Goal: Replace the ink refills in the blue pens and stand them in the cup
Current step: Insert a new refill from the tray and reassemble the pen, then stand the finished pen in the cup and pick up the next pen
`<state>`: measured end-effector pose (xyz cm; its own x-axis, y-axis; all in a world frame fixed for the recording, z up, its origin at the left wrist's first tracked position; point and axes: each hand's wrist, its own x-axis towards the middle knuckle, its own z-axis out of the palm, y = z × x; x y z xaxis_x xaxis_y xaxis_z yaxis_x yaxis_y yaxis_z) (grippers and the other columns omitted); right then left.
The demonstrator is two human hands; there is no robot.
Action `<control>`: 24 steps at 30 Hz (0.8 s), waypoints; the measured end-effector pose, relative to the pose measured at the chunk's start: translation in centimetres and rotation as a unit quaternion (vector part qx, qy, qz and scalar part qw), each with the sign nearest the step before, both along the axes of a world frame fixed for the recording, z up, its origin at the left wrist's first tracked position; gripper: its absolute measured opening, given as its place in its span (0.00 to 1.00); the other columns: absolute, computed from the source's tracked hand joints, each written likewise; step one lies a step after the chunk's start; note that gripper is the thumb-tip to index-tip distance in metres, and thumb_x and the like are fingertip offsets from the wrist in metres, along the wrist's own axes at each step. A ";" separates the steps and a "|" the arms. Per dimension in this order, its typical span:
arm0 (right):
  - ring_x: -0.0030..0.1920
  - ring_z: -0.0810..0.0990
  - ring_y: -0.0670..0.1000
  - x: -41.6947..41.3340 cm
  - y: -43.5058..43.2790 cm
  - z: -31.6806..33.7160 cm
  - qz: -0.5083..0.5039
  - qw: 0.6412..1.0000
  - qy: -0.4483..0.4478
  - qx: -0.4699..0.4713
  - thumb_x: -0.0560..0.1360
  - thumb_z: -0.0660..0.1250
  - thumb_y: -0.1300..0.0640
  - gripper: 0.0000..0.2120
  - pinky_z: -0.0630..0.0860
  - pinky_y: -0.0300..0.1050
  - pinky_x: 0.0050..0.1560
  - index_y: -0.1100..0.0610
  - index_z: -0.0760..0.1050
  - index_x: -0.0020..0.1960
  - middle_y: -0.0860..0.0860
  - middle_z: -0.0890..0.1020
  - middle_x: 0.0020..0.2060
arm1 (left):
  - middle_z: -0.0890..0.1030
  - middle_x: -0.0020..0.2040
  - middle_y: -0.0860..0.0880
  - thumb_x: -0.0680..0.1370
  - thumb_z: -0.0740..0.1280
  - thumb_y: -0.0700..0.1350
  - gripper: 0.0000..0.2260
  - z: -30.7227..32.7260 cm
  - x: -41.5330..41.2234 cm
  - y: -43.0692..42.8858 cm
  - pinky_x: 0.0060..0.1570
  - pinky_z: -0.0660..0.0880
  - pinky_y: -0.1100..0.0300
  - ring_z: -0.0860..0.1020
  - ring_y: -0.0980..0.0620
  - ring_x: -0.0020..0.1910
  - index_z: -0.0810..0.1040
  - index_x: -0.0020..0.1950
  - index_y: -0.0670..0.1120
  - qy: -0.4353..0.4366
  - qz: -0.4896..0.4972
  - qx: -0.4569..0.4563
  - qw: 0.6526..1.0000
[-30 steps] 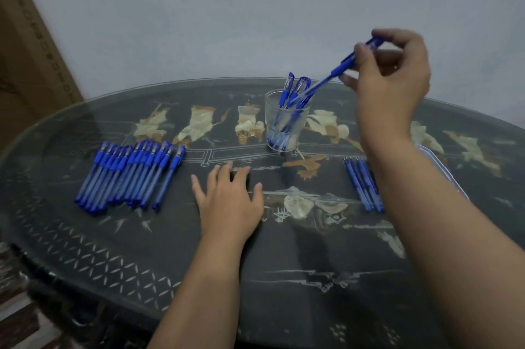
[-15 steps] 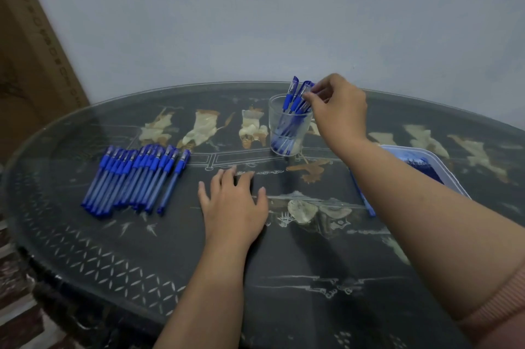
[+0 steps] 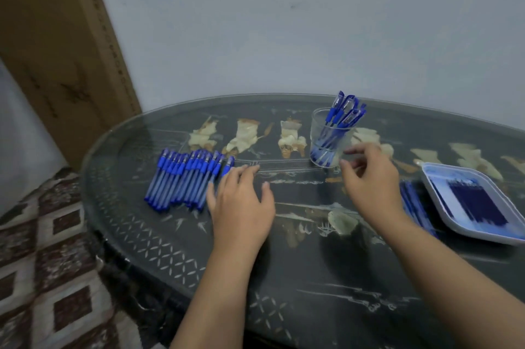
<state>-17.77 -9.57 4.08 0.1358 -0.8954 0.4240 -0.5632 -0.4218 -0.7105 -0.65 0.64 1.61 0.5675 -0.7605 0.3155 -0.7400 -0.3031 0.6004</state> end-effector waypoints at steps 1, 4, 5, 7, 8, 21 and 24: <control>0.43 0.76 0.49 0.3 0.7 -0.9 0.012 1.000 0.018 0.021 0.76 0.67 0.60 0.07 0.70 0.42 0.42 0.50 0.73 0.49 0.49 0.77 0.40 | 0.70 0.70 0.56 0.81 0.60 0.53 0.17 -0.1 1.2 0.8 0.75 0.45 0.49 0.63 0.56 0.72 0.71 0.70 0.54 -0.010 0.010 0.000 1.000; 0.43 0.77 0.51 2.5 1.9 -2.8 0.034 0.995 0.064 0.067 0.74 0.69 0.60 0.07 0.72 0.46 0.47 0.51 0.74 0.49 0.49 0.78 0.38 | 0.71 0.71 0.54 0.80 0.60 0.54 0.18 -1.0 5.6 3.2 0.75 0.46 0.48 0.63 0.54 0.73 0.73 0.69 0.53 -0.041 0.044 0.010 0.998; 0.43 0.77 0.51 3.6 2.2 -3.2 0.041 0.994 0.075 0.073 0.74 0.70 0.59 0.07 0.73 0.46 0.47 0.52 0.74 0.49 0.49 0.78 0.37 | 0.70 0.72 0.54 0.81 0.59 0.56 0.19 -1.3 7.0 3.8 0.75 0.46 0.47 0.62 0.54 0.74 0.73 0.70 0.53 -0.054 0.051 0.021 0.997; 0.45 0.78 0.52 6.3 2.8 -3.5 0.056 0.990 0.093 0.087 0.74 0.69 0.57 0.05 0.74 0.47 0.50 0.53 0.77 0.50 0.49 0.79 0.40 | 0.67 0.74 0.54 0.81 0.56 0.59 0.21 -1.7 9.2 4.5 0.75 0.44 0.47 0.58 0.54 0.76 0.70 0.72 0.55 -0.074 0.048 0.055 0.995; 0.47 0.79 0.52 7.7 3.0 -3.6 0.063 0.989 0.095 0.097 0.75 0.69 0.56 0.05 0.74 0.46 0.51 0.54 0.79 0.50 0.50 0.80 0.41 | 0.65 0.75 0.55 0.81 0.54 0.60 0.22 -1.8 9.8 4.7 0.75 0.43 0.47 0.55 0.55 0.77 0.67 0.73 0.56 -0.078 0.039 0.069 0.994; 0.55 0.79 0.54 19.0 4.3 -4.1 -0.022 0.977 0.173 0.121 0.74 0.67 0.42 0.17 0.75 0.50 0.57 0.54 0.80 0.54 0.51 0.82 0.51 | 0.45 0.80 0.56 0.82 0.45 0.60 0.24 -2.5 10.2 4.5 0.74 0.34 0.45 0.41 0.53 0.78 0.48 0.79 0.60 -0.113 -0.029 0.174 0.978; 0.55 0.78 0.53 19.6 4.5 -4.2 -0.043 0.976 0.176 0.119 0.74 0.67 0.44 0.14 0.72 0.49 0.58 0.53 0.80 0.52 0.50 0.82 0.50 | 0.46 0.80 0.55 0.83 0.46 0.60 0.24 -2.6 10.3 4.5 0.74 0.35 0.45 0.41 0.52 0.78 0.48 0.79 0.59 -0.119 -0.028 0.175 0.977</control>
<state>1.78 -5.10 -0.12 0.1558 -0.9775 0.1420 -0.8165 -0.2083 -0.5385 9.60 5.10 -0.95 0.4644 -0.8731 0.1480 -0.8672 -0.4145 0.2760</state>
